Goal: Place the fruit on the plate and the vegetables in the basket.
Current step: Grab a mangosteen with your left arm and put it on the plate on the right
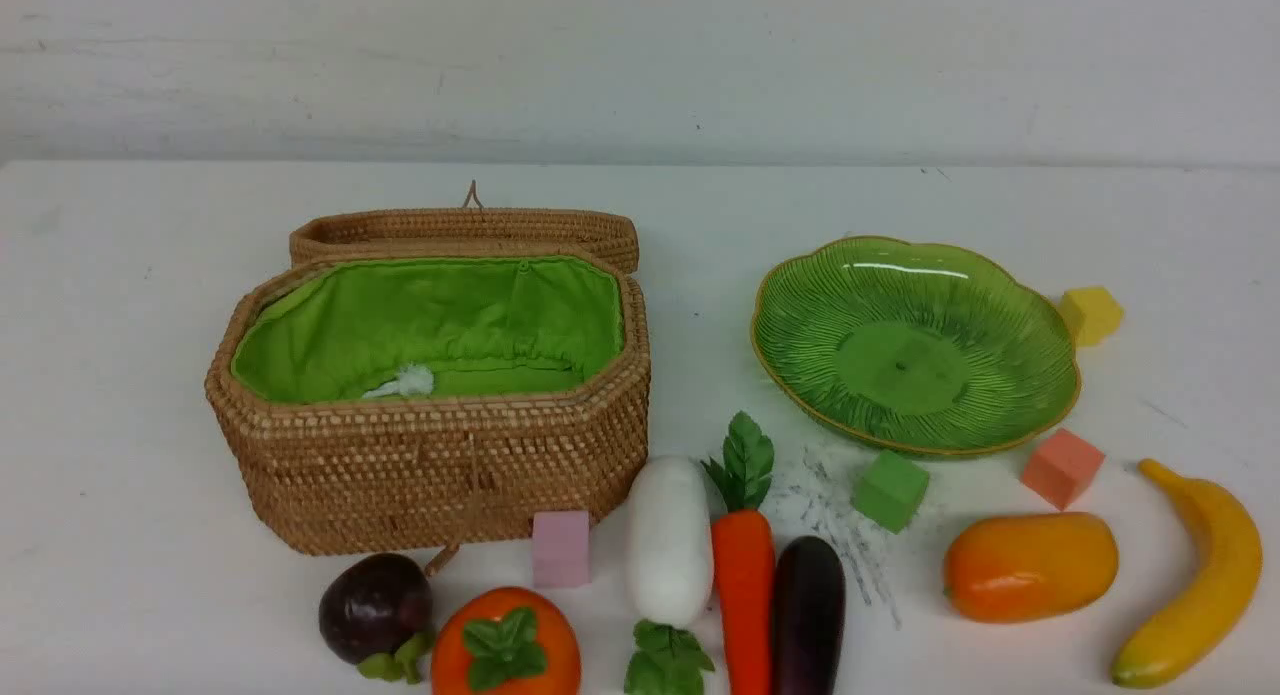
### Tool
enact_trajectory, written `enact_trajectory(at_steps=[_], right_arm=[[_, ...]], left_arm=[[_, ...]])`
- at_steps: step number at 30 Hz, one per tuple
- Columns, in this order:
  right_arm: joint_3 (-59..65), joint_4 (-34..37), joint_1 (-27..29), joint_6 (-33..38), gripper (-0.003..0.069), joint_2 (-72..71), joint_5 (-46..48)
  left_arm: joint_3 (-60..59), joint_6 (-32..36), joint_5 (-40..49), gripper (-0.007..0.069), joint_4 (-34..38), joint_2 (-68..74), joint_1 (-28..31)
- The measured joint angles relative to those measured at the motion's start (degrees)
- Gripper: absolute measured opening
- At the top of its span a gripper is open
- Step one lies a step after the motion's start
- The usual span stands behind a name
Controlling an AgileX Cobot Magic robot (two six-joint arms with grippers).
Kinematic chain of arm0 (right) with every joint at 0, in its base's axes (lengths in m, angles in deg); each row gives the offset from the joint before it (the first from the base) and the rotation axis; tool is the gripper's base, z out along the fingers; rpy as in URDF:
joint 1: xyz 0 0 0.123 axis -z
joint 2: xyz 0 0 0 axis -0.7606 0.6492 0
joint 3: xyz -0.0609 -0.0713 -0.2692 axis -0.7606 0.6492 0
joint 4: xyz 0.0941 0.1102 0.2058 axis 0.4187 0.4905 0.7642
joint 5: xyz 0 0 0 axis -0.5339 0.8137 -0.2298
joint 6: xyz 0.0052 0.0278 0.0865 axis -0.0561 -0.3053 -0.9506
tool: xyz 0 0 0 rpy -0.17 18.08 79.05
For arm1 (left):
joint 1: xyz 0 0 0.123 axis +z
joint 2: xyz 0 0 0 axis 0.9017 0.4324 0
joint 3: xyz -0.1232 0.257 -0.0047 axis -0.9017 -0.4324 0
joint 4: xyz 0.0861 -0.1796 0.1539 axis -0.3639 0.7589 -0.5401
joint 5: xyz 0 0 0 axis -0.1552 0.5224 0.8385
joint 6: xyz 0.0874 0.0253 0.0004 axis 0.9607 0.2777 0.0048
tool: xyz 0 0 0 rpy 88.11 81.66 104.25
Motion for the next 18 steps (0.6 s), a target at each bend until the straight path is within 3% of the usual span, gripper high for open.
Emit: enact_trajectory(at_steps=[18], right_arm=[[0.0, 0.0, 0.0, 0.0, 0.0243, 0.0, 0.0]], left_arm=[[0.0, 0.0, 0.0, 0.0085, 0.0, 0.0, 0.0]])
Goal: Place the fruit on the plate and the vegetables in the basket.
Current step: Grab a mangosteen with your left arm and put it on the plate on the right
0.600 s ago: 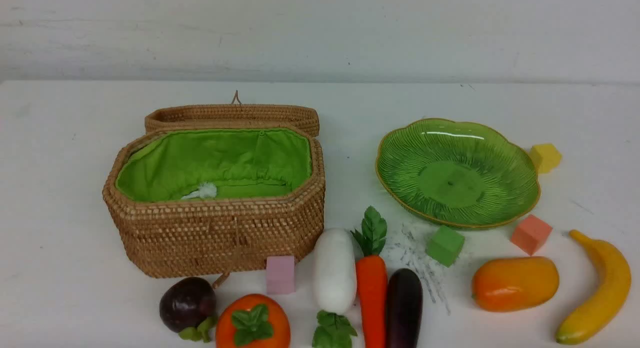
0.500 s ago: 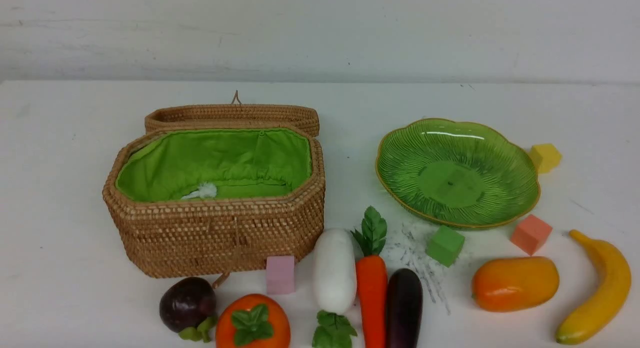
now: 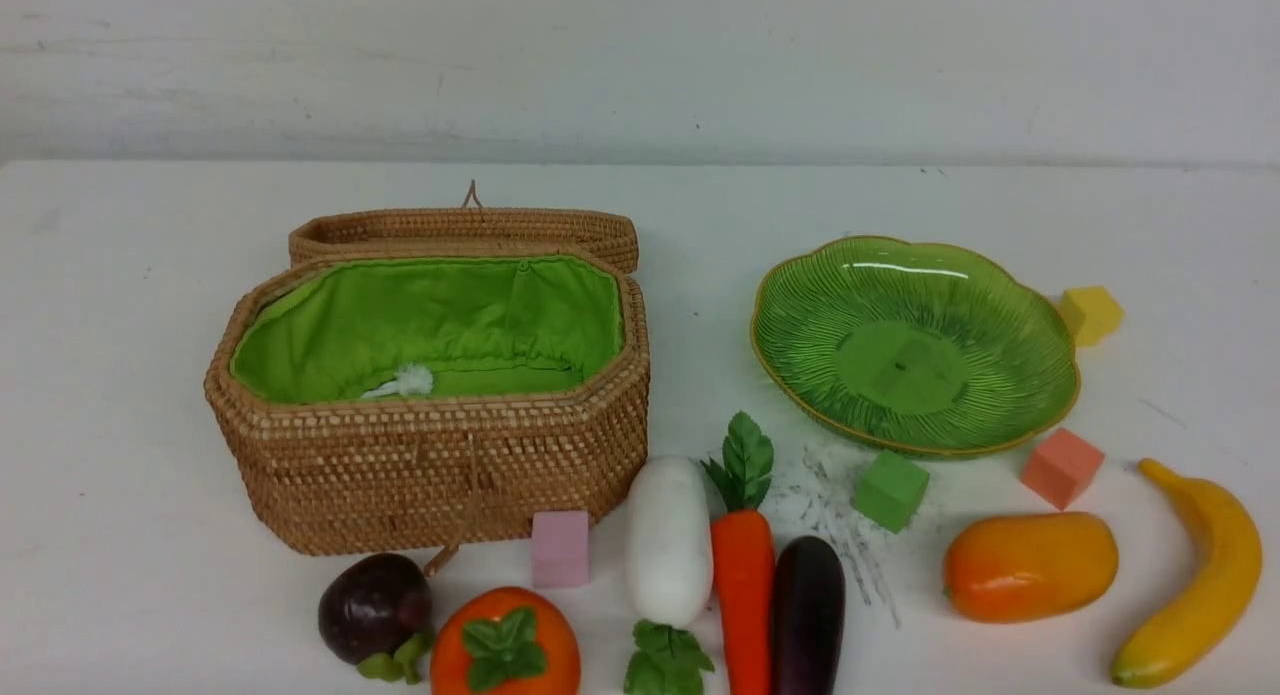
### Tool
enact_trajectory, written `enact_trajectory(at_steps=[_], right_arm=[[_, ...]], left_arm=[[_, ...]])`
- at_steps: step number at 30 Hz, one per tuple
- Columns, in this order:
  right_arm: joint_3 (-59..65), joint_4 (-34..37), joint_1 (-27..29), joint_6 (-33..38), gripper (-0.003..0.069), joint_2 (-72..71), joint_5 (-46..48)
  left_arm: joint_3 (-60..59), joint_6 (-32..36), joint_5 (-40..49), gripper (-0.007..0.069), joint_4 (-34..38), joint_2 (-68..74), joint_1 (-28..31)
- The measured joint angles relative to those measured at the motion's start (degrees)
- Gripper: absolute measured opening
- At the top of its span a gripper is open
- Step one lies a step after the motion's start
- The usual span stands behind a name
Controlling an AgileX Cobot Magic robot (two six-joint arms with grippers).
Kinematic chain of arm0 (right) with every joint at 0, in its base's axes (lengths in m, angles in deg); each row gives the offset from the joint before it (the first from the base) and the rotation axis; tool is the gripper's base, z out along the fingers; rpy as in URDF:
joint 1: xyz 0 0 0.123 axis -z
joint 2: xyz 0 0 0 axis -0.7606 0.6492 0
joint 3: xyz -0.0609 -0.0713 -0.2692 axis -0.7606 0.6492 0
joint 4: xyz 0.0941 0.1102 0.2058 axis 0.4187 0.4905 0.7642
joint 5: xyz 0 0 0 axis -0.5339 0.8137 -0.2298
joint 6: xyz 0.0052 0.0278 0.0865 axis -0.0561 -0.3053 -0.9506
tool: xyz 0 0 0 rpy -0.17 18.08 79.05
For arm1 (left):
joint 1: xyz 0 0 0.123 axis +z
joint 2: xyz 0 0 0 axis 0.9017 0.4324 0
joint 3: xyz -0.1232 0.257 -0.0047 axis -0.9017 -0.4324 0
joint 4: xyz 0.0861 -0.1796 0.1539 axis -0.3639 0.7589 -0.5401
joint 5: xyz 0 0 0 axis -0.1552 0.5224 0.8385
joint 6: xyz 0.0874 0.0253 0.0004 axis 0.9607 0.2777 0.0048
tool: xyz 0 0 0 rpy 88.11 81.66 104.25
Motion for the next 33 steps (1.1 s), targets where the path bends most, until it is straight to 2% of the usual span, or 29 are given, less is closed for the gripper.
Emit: enact_trajectory(at_steps=[22, 29, 30, 33], right_arm=[[0.0, 0.04, 0.0, 0.0, 0.0243, 0.0, 0.0], [0.0, 0.04, 0.0, 0.0, 0.0243, 0.0, 0.0], [0.0, 0.04, 0.0, 0.0, 0.0243, 0.0, 0.0], [0.0, 0.04, 0.0, 0.0, 0.0243, 0.0, 0.0]], left_arm=[[0.0, 0.05, 0.0, 0.0106, -0.48, 0.0, 0.0], [0.0, -3.71, -12.64, 0.0113, -1.28, 0.0, 0.0], [0.0, -5.38, -17.89, 0.0113, -0.69, 0.0, 0.0], [0.0, -9.05, -26.28, 0.0113, 0.51, 0.0, 0.0]])
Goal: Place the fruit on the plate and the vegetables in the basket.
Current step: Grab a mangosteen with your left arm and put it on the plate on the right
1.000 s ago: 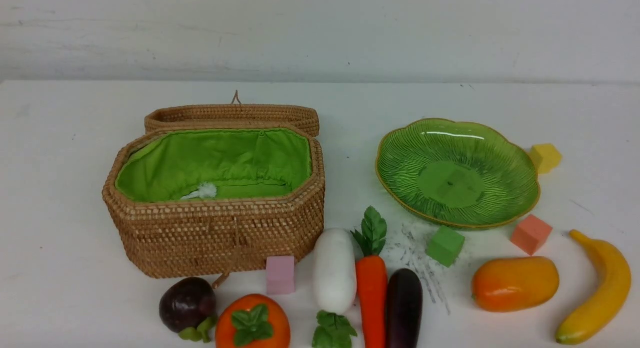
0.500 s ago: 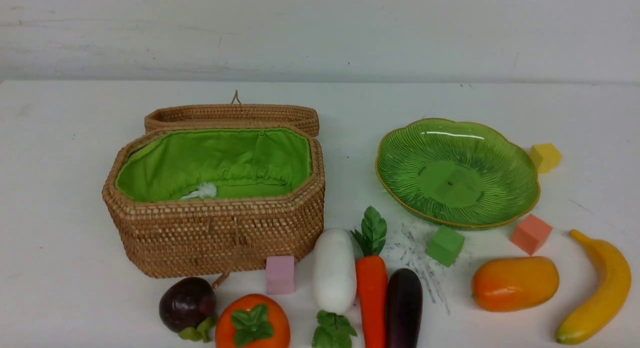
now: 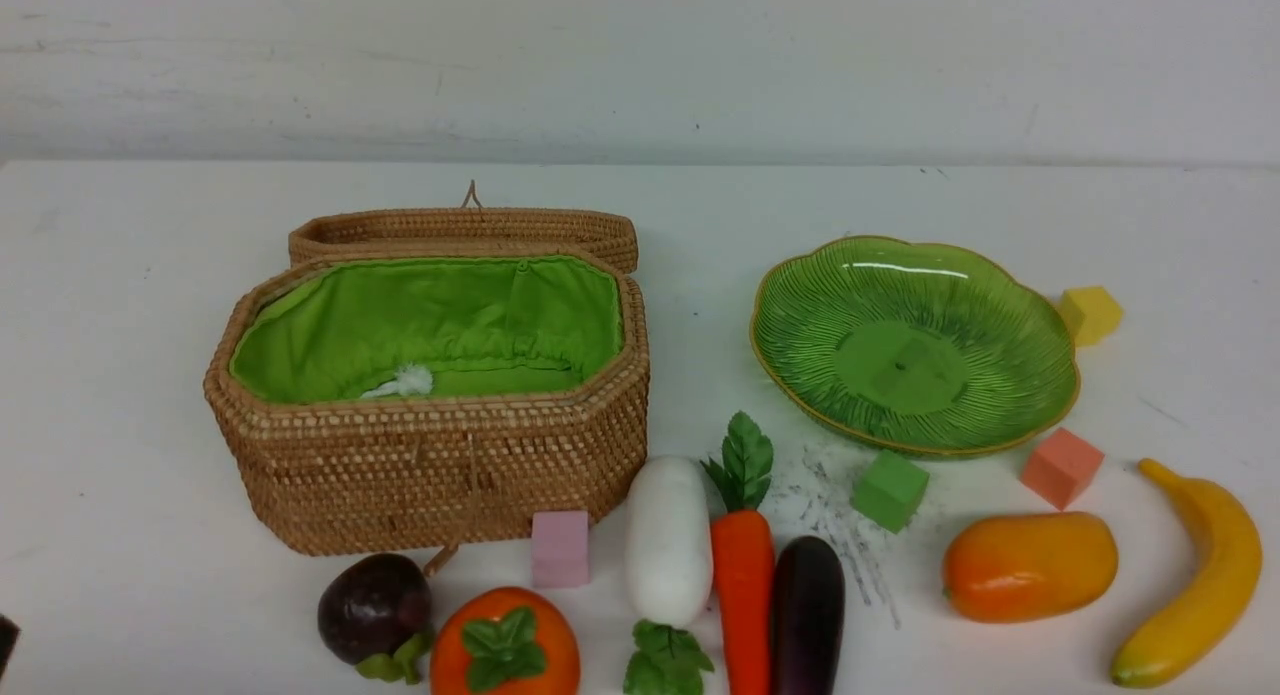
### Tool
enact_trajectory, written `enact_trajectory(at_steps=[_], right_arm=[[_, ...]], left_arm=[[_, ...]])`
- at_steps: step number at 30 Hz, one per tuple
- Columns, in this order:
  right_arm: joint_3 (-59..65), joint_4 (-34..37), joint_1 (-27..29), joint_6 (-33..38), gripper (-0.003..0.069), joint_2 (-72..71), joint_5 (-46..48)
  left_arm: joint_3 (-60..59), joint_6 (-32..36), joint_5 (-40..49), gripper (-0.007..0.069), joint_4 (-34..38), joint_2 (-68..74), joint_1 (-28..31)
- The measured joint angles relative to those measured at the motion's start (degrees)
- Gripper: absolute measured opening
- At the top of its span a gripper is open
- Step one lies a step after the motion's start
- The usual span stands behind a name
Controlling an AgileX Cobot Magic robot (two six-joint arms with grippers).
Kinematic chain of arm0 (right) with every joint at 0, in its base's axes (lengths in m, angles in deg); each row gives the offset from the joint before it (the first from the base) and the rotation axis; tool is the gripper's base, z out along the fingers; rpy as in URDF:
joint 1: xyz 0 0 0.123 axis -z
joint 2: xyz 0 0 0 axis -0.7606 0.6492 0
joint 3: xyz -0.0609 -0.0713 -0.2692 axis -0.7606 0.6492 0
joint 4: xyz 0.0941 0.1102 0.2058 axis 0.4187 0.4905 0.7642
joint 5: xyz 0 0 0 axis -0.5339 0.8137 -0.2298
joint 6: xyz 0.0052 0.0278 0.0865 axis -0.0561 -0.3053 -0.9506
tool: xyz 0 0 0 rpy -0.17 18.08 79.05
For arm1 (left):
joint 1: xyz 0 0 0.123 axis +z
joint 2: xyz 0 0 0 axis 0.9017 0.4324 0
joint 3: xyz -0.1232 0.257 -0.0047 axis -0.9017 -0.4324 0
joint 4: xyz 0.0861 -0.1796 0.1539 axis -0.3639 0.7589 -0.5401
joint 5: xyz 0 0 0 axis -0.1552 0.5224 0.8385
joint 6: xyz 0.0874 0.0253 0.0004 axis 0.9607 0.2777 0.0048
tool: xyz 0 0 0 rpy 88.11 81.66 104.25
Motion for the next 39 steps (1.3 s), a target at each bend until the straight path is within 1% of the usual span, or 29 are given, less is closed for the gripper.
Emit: enact_trajectory(at_steps=[4, 7, 9, 11, 14, 15, 16, 17, 18, 19, 21, 22, 23, 24, 25, 26, 27, 29, 31, 32, 35, 37, 39], right_arm=[[0.0, 0.0, 0.0, 0.0, 0.0243, 0.0, 0.0], [0.0, 0.0, 0.0, 0.0, 0.0243, 0.0, 0.0], [0.0, 0.0, 0.0, 0.0, 0.0243, 0.0, 0.0], [0.0, 0.0, 0.0, 0.0, 0.0243, 0.0, 0.0], [0.0, 0.0, 0.0, 0.0, 0.0243, 0.0, 0.0], [0.0, 0.0, 0.0, 0.0, 0.0243, 0.0, 0.0], [0.0, 0.0, 0.0, 0.0, 0.0243, 0.0, 0.0], [0.0, 0.0, 0.0, 0.0, 0.0243, 0.0, 0.0], [0.0, 0.0, 0.0, 0.0, 0.0243, 0.0, 0.0], [0.0, 0.0, 0.0, 0.0, 0.0243, 0.0, 0.0], [0.0, 0.0, 0.0, 0.0, 0.0243, 0.0, 0.0], [0.0, 0.0, 0.0, 0.0, 0.0243, 0.0, 0.0], [0.0, 0.0, 0.0, 0.0, 0.0243, 0.0, 0.0], [0.0, 0.0, 0.0, 0.0, 0.0243, 0.0, 0.0], [0.0, 0.0, 0.0, 0.0, 0.0243, 0.0, 0.0], [0.0, 0.0, 0.0, 0.0, 0.0243, 0.0, 0.0], [0.0, 0.0, 0.0, 0.0, 0.0243, 0.0, 0.0], [0.0, 0.0, 0.0, 0.0, 0.0243, 0.0, 0.0], [0.0, 0.0, 0.0, 0.0, 0.0243, 0.0, 0.0], [0.0, 0.0, 0.0, 0.0, 0.0243, 0.0, 0.0], [0.0, 0.0, 0.0, 0.0, 0.0243, 0.0, 0.0], [0.0, 0.0, 0.0, 0.0, 0.0243, 0.0, 0.0], [0.0, 0.0, 0.0, 0.0, 0.0243, 0.0, 0.0]], left_arm=[[0.0, -5.56, -11.71, 0.0116, 1.94, 0.0, 0.0], [0.08, -8.92, -20.79, 0.0118, 2.07, 0.0, 0.0], [2.09, -10.86, -22.42, 0.012, 0.78, 0.0, 0.0], [5.34, -11.98, -21.75, 0.0121, -0.98, 0.0, 0.0], [18.68, -13.17, -14.85, 0.0125, -4.69, 0.75, 0.0], [18.68, -13.18, -14.85, 0.0125, -4.69, 0.75, 0.0], [25.54, -13.85, -9.61, 0.0125, -5.19, 2.65, 0.0], [29.64, -14.13, -5.52, 0.0126, -5.34, 4.63, 0.0], [31.19, -14.18, -3.73, 0.0127, -5.38, 6.03, 0.0], [36.11, -14.4, 3.27, 0.0127, -5.44, 9.7, 0.0], [40.72, -14.52, 13.29, 0.0128, -5.44, 15.22, 0.0], [41.76, -14.52, 16.66, 0.0129, -5.44, 17.21, 0.0], [43.09, -14.52, 24.12, 0.0131, -5.44, 21.37, 0.0], [43.45, -14.52, 26.08, 0.0132, -5.49, 23.47, 0.0], [43.64, -14.02, 33.02, 0.0132, -5.92, 28.39, 0.0], [43.65, -13.18, 37.36, 0.0133, -6.64, 33.07, 0.0], [43.65, -12.6, 39.99, 0.0134, -7.21, 36.29, 0.0], [43.65, -12.32, 42.18, 0.0134, -7.38, 40.02, 0.0], [43.89, -11.35, 46.45, 0.0135, -4.91, 46.7, 0.0], [44.38, -10.09, 49.32, 0.0138, -2.14, 50.52, 0.0], [45.62, -3.89, 54.62, 0.015, 4.39, 58.63, 0.0], [46.82, 1.51, 55.89, 0.0171, 8.86, 63.44, -0.77], [48.56, 5.63, 55.66, 0.022, 10.91, 66.75, -2.81]])
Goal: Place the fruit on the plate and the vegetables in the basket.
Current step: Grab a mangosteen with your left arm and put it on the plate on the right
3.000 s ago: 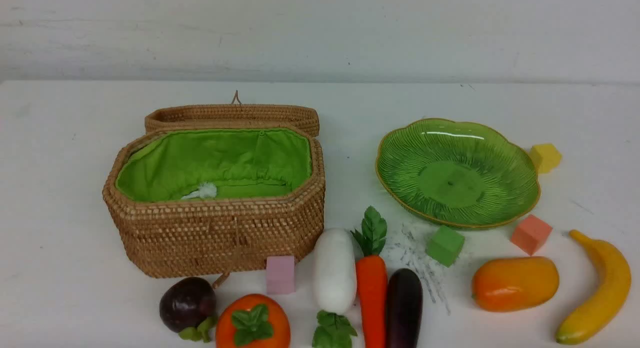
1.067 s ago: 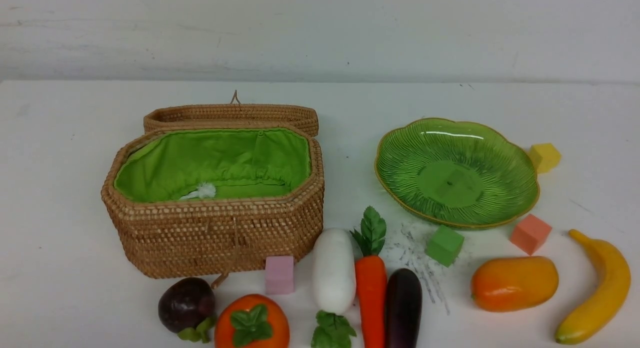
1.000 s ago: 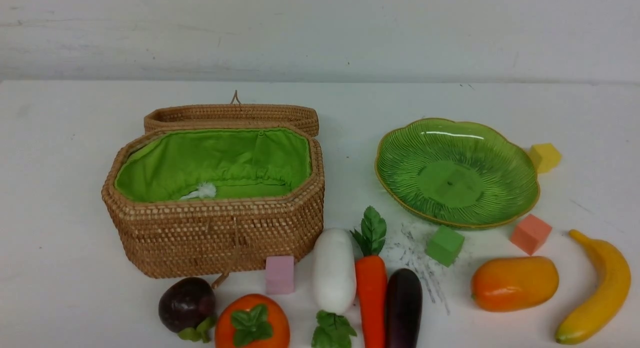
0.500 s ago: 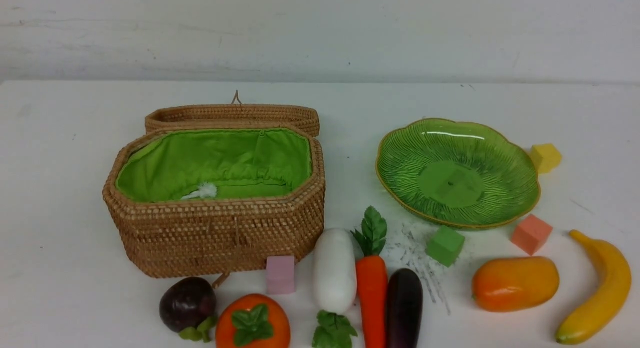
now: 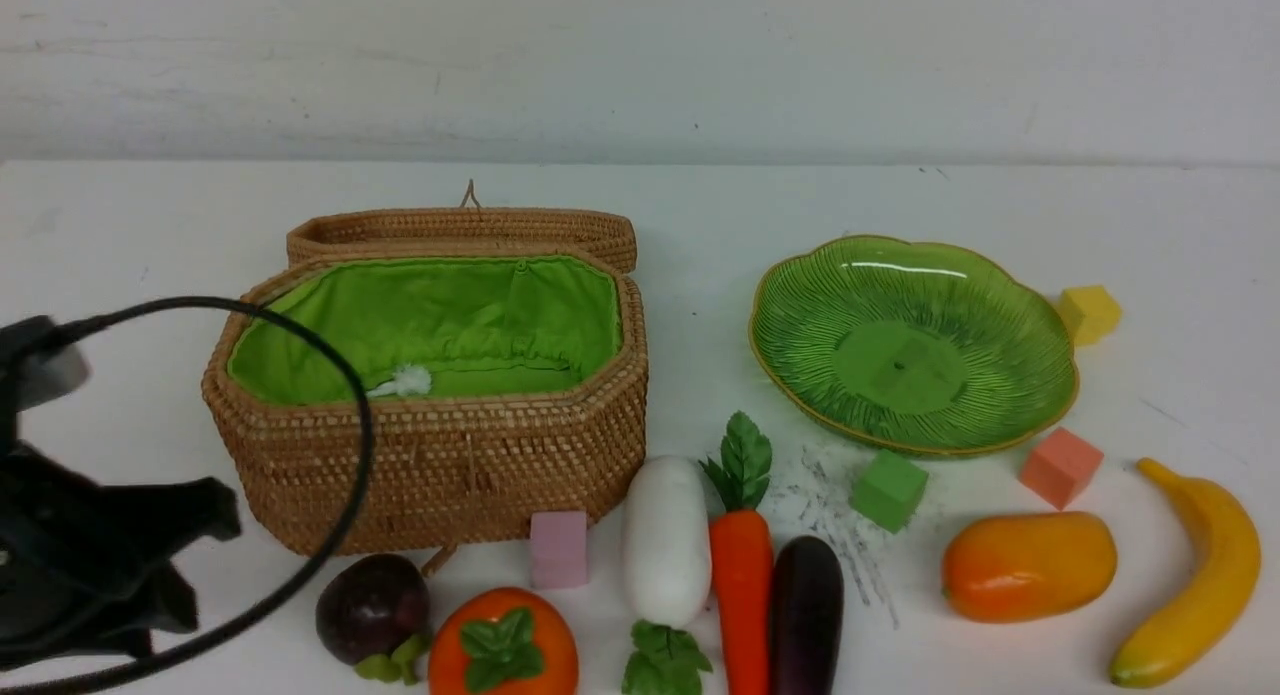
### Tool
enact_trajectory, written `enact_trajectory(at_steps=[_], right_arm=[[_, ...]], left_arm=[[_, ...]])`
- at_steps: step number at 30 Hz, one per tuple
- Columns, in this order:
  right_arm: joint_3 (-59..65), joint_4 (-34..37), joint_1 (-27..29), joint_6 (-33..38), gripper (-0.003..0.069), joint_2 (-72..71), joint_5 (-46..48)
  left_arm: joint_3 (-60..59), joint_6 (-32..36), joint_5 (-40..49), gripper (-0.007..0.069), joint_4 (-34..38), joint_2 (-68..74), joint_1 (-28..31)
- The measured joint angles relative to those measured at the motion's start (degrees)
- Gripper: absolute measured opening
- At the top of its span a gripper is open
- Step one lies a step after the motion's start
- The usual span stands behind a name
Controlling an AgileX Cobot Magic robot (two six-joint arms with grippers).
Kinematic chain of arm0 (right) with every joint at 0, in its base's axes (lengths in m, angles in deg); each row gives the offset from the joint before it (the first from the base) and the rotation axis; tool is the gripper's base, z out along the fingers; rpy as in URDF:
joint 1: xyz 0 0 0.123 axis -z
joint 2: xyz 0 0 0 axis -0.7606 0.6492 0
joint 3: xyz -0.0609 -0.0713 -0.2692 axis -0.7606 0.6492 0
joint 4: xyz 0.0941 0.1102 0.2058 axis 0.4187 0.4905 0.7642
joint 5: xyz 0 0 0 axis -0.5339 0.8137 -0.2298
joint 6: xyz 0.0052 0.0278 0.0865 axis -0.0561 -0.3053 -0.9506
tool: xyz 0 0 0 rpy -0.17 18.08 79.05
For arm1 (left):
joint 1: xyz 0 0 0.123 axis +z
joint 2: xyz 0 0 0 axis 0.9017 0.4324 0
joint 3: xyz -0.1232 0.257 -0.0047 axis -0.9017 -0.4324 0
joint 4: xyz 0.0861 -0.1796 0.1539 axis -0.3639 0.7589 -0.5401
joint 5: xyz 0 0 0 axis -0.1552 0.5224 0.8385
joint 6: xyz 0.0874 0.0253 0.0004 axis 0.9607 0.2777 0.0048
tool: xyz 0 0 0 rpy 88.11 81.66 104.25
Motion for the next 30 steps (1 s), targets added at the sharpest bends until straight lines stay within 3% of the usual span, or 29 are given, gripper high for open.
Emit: enact_trajectory(at_steps=[3, 10, 12, 18, 24, 30], right_arm=[[0.0, 0.0, 0.0, 0.0, 0.0243, 0.0, 0.0], [0.0, 0.0, 0.0, 0.0, 0.0243, 0.0, 0.0], [0.0, 0.0, 0.0, 0.0, 0.0243, 0.0, 0.0], [0.0, 0.0, 0.0, 0.0, 0.0243, 0.0, 0.0], [0.0, 0.0, 0.0, 0.0, 0.0243, 0.0, 0.0], [0.0, 0.0, 0.0, 0.0, 0.0243, 0.0, 0.0]], left_arm=[[1.86, 1.34, -0.64, 0.0294, -0.45, 2.8, -3.47], [2.76, -3.49, -7.58, 0.0619, -7.29, 12.41, -10.94], [2.76, -5.23, -10.48, 0.0656, -7.84, 15.64, -11.15], [2.8, -7.1, -14.86, 0.0663, -8.09, 24.02, -11.15], [2.94, -7.29, -15.51, 0.0564, -8.75, 27.29, -11.15], [2.94, -7.29, -12.74, 0.0561, -10.56, 24.49, -11.15]])
